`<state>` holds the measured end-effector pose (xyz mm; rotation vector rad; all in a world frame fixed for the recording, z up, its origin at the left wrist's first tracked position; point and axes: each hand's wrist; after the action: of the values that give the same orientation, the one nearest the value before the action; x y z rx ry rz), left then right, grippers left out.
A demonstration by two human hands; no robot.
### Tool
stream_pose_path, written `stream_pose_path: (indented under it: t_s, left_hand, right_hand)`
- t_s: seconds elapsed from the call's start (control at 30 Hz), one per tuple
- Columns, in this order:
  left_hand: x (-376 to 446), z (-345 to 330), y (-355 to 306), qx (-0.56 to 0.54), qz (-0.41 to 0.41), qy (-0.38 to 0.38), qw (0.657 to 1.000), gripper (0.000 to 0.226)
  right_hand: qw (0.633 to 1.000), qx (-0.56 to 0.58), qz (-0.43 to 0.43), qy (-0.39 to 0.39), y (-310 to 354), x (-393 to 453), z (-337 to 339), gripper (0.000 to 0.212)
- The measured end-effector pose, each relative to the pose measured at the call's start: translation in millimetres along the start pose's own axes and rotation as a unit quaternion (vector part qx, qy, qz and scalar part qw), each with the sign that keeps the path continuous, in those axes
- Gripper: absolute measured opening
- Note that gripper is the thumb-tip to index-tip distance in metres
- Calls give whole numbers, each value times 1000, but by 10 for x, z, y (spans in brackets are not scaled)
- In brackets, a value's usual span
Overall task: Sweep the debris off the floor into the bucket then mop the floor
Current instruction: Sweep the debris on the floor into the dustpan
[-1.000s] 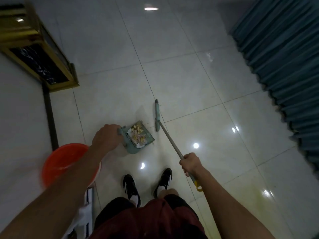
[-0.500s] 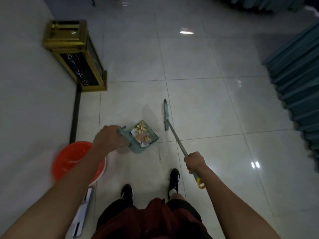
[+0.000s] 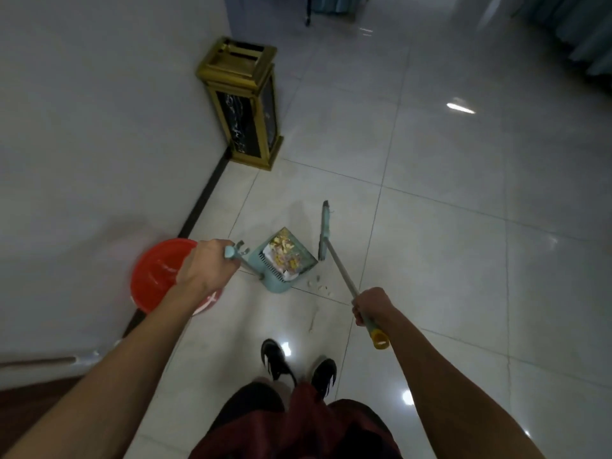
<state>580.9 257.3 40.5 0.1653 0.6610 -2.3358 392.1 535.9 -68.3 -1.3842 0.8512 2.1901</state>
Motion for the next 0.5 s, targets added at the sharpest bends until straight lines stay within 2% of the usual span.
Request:
stream_pose_path:
  t_s: [0.2,0.37,0.5]
  left_hand:
    - [59,109,198,-54,52,-26,997,17]
    - [99,214,232,-68,89,-55,992,17]
    - [114,240,193,-78,123,-80,986,13]
  right_hand:
    - [998,-51,21,13,555,98,-111,5]
    - [996,-74,32,31,1063,143,-143,13]
    - [989,-123,59,52,1383,216,-126,9]
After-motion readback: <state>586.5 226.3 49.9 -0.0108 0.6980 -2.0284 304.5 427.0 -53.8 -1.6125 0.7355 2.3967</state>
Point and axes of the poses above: each hand's wrist, its own x-axis towards the middle knuckle, its own z-axis out of the back of the hand, y = z × x, and after that the axes turned 9 degrees about -z, right-handed
